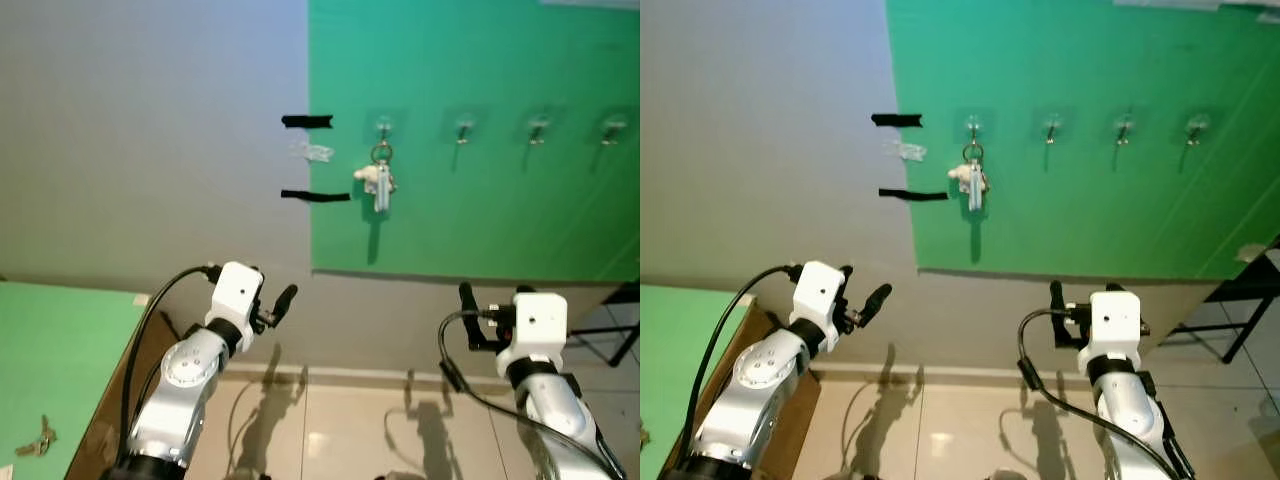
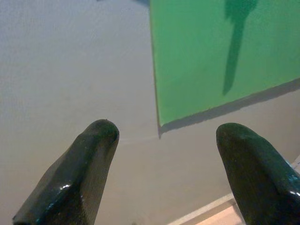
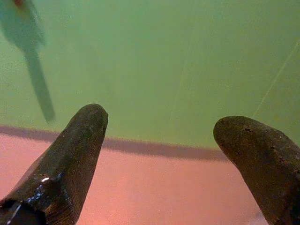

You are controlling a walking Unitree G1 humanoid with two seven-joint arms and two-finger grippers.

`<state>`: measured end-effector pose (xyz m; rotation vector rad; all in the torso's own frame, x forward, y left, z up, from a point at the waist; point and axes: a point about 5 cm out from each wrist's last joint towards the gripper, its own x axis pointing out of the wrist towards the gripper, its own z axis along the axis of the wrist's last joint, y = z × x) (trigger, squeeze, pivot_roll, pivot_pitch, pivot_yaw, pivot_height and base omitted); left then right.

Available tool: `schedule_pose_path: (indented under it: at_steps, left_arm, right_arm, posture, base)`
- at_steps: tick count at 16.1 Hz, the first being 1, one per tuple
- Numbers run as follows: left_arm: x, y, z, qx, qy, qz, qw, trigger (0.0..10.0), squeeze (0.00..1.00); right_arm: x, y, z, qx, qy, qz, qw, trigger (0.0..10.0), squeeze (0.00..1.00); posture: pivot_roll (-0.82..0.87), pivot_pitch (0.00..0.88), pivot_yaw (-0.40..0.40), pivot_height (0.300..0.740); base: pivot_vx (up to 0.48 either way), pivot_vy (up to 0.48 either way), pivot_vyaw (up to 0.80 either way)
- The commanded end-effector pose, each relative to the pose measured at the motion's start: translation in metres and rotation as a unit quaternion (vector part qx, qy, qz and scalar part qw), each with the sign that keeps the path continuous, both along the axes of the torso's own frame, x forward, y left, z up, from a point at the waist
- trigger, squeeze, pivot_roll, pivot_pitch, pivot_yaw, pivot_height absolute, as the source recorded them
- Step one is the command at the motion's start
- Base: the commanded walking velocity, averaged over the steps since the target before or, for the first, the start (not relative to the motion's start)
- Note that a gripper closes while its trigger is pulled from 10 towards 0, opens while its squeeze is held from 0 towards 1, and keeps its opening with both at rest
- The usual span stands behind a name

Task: Hang keys on a hook

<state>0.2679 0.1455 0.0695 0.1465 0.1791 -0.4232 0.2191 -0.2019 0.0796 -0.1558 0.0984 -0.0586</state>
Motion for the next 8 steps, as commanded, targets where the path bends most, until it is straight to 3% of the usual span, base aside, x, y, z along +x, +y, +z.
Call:
schedule_pose_path:
  at_steps: [1, 4, 7, 8]
  left_arm:
    - [0.0, 0.0, 0.005, -0.003, -0.012, -0.001, 1.0, 10.0, 0.0]
    - [-0.024, 0.004, -0.004, -0.016, -0.003, 0.003, 1.0, 10.0, 0.0]
    - [-0.025, 0.001, -0.011, -0.038, 0.018, 0.023, 0.999, 10.0, 0.0]
    - [-0.025, 0.0, -0.016, -0.041, 0.027, 0.028, 0.998, 10.0, 0.0]
  right_arm:
    - [-0.004, 0.004, 0.005, -0.006, -0.019, 0.002, 1.0, 10.0, 0.0]
    - [-0.029, 0.003, -0.007, 0.024, 0.011, -0.018, 0.999, 10.0, 0.0]
    - [-0.034, 0.001, -0.013, 0.039, 0.028, -0.025, 0.999, 10.0, 0.0]
    - [-0.031, 0.0, -0.014, 0.048, 0.028, -0.029, 0.998, 10.0, 0.0]
  posture:
    - [-0.15, 0.0, 0.03, 0.736]
    - [-0.16, 0.0, 0.03, 0.736]
    - [-0.17, 0.01, 0.02, 0.736]
    - [-0.17, 0.012, 0.018, 0.736]
  base:
    - [0.0, 0.0, 0.0]
    - [0.0, 0.0, 0.0]
    - [0.0, 0.0, 0.0]
    - [-0.281, 0.394, 0.0]
